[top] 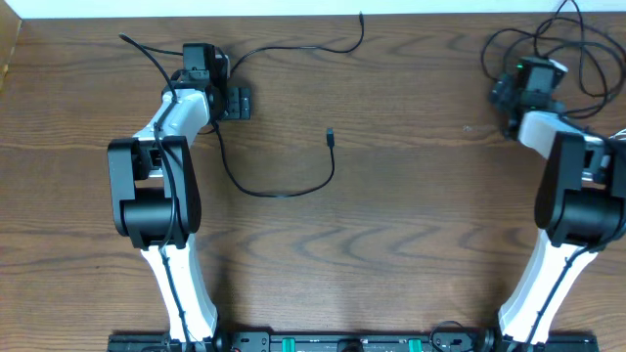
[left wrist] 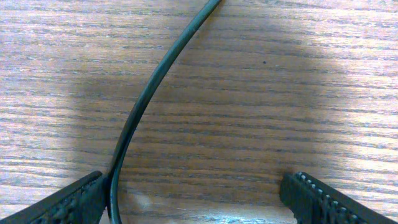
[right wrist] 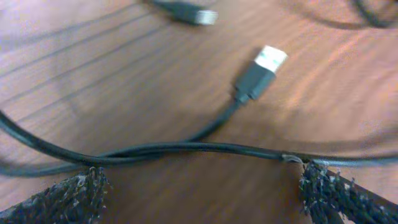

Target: Untangle cables

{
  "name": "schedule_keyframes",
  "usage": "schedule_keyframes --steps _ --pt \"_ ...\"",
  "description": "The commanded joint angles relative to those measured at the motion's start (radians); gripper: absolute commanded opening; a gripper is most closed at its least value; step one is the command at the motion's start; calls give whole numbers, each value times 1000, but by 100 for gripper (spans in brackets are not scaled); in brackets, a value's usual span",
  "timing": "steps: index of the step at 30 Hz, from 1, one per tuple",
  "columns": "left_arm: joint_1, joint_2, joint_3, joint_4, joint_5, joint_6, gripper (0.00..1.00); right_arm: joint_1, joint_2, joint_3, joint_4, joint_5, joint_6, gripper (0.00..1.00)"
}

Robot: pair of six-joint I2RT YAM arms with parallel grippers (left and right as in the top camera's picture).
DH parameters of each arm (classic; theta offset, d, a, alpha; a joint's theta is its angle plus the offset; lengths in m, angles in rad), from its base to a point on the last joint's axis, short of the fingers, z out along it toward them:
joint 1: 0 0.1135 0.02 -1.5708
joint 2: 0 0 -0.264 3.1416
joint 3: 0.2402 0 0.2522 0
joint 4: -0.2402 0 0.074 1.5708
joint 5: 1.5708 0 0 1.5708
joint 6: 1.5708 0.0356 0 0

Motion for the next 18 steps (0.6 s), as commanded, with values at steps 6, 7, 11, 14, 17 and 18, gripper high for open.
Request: schedule_keyframes --steps 6,7,11,14,17,18 --pt "3 56 -37 -34 17 2 91 -95 13 -2 -5 28 3 99" --pt "3 56 -37 -33 17 2 91 -107 13 -2 -8 28 3 99" --pt "3 56 -37 -34 17 2 92 -148 13 -2 -28 30 10 99" --pt "3 56 -37 -33 17 2 91 -170 13 -2 -63 10 14 99" --pt "3 56 -37 -33 17 2 92 -177 13 -2 -97 -73 -24 98" --pt "3 56 -37 -33 17 2 92 -177 13 -2 -109 -105 -46 96"
